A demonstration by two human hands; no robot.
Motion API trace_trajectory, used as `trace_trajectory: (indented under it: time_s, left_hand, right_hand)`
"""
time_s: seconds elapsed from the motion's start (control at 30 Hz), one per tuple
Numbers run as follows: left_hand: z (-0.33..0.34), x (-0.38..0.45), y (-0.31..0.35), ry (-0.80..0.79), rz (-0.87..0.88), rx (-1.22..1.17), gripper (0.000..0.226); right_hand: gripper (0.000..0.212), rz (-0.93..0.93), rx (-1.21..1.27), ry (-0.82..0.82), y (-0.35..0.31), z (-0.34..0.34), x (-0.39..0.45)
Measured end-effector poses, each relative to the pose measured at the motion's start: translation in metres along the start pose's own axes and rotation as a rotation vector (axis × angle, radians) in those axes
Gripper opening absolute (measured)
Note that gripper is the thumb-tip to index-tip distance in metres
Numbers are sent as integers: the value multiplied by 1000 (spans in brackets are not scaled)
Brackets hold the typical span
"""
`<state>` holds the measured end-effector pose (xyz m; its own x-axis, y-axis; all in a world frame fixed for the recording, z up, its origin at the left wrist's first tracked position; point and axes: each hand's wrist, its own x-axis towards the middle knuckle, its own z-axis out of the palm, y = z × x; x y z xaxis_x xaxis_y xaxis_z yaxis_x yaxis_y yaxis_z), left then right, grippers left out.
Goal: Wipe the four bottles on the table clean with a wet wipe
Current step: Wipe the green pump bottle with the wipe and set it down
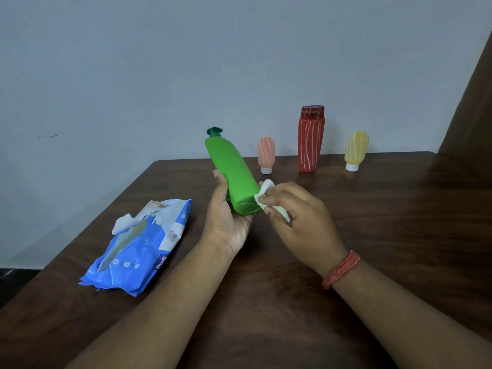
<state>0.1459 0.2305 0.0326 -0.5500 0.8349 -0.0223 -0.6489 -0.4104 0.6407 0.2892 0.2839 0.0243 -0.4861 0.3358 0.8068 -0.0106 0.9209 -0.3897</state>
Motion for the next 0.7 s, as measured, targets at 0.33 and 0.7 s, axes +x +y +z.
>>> trace_trajectory:
  time_s: [0.33, 0.7]
  left_hand:
    - [6, -4, -1, 0, -118, -50, 63]
    - [10, -9, -8, -81, -140, -49, 61]
  right_hand:
    - [20, -299, -324, -110, -5, 8, 2]
    - [12, -279, -324, -35, -13, 2, 7]
